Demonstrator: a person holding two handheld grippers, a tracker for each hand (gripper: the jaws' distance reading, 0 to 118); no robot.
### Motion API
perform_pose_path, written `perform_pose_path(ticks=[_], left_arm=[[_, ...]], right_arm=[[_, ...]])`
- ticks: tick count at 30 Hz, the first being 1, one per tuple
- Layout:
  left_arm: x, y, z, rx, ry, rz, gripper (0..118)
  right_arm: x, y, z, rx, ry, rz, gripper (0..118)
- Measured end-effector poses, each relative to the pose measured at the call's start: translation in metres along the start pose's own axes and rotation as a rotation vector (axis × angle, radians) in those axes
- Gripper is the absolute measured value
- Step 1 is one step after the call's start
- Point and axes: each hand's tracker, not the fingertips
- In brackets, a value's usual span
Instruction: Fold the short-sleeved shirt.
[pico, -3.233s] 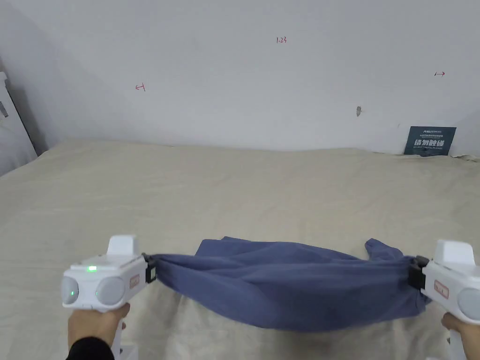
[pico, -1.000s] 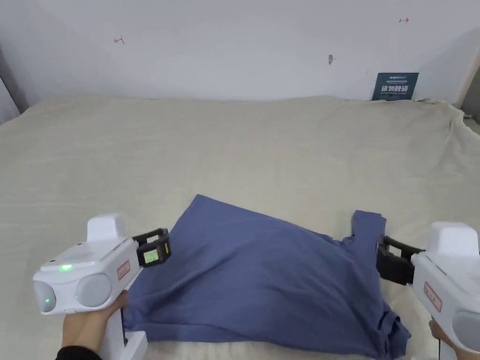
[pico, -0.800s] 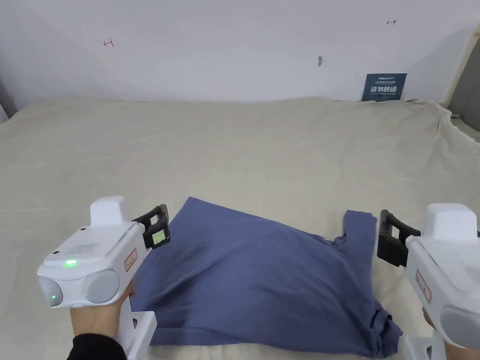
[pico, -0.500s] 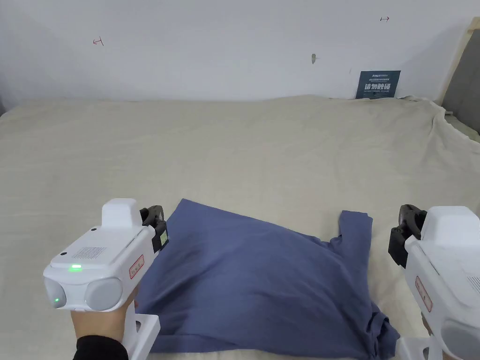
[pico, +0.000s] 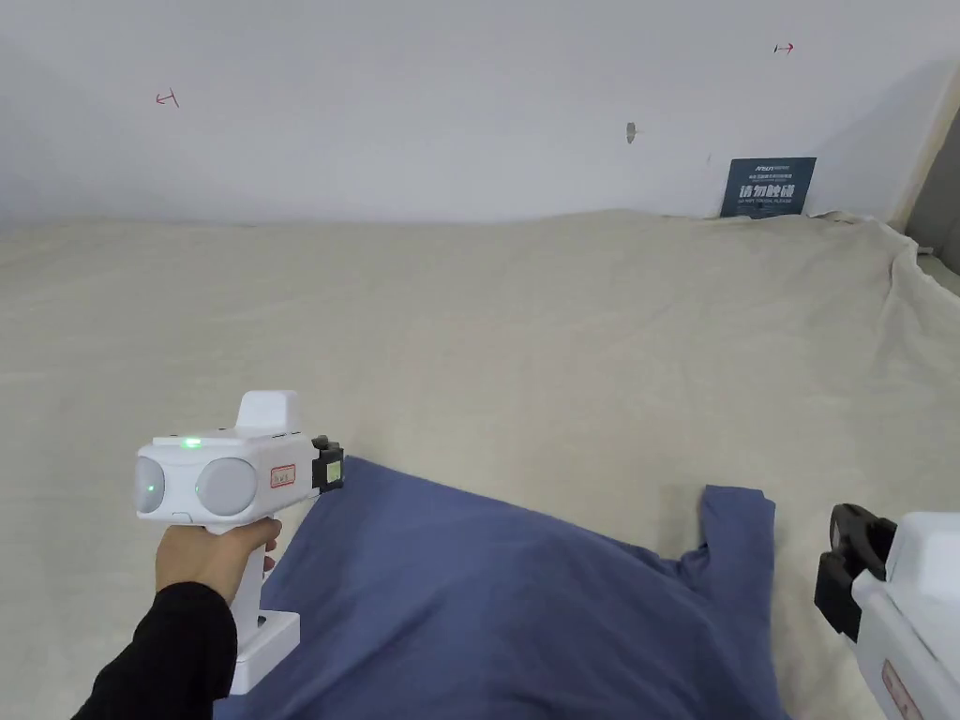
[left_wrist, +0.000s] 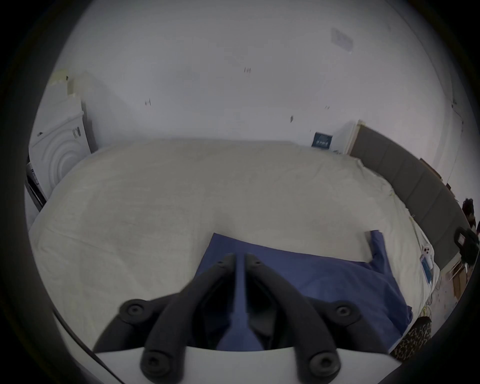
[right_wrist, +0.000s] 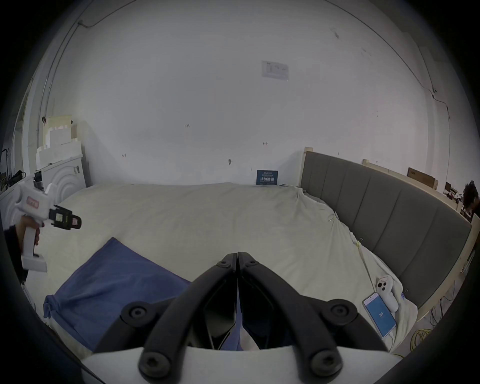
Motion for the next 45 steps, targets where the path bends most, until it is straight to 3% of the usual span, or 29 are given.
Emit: perform_pose_path(ticks=[5, 14, 16, 18, 19, 22, 28, 33, 34, 36, 38, 43, 45], left_arm=[[-0.015, 0.016, -0.074, -0.116, 0.039, 0.03, 82], [-0.014, 0.008, -0.165, -0.249, 0.103, -0.049, 81], [-0.009, 0.002, -0.176, -0.331, 0.115, -0.064, 73], [-0.006, -0.003, -0.172, -0.3, 0.111, -0.052, 64], [-0.005, -0.001, -0.169, -0.288, 0.111, -0.047, 54], [0.002, -0.004, -0.163, -0.274, 0.088, -0.07, 3], [0.002, 0.001, -0.114, -0.166, 0.02, -0.051, 0], [-0.001, 0.007, -0.051, -0.114, -0.013, -0.049, 0], [-0.002, 0.007, -0.041, -0.106, -0.018, -0.051, 0], [-0.002, 0.008, -0.024, -0.098, -0.025, -0.056, 0], [-0.001, 0.006, -0.014, -0.089, -0.02, -0.062, 0], [-0.002, -0.001, -0.003, -0.084, -0.011, -0.056, 0], [-0.005, -0.003, -0.006, -0.085, -0.011, -0.047, 0]], right_arm=[[0.003, -0.008, -0.031, -0.048, -0.009, -0.006, 0], [0.008, -0.029, -0.065, -0.12, -0.037, -0.015, 0], [0.01, -0.032, -0.069, -0.128, -0.038, -0.014, 0], [0.01, -0.035, -0.07, -0.149, -0.043, -0.017, 0], [0.012, -0.036, -0.071, -0.157, -0.042, -0.02, 0], [0.014, -0.038, -0.075, -0.189, -0.039, -0.027, 0], [0.022, -0.042, -0.097, -0.308, -0.001, -0.09, 1], [0.028, -0.051, -0.134, -0.468, 0.041, -0.128, 8], [0.029, -0.054, -0.143, -0.496, 0.044, -0.138, 15], [0.03, -0.061, -0.159, -0.551, 0.041, -0.151, 50], [0.029, -0.069, -0.174, -0.596, 0.037, -0.158, 71], [0.019, -0.09, -0.198, -0.688, 0.021, -0.141, 70], [0.018, -0.099, -0.206, -0.717, 0.025, -0.15, 58]])
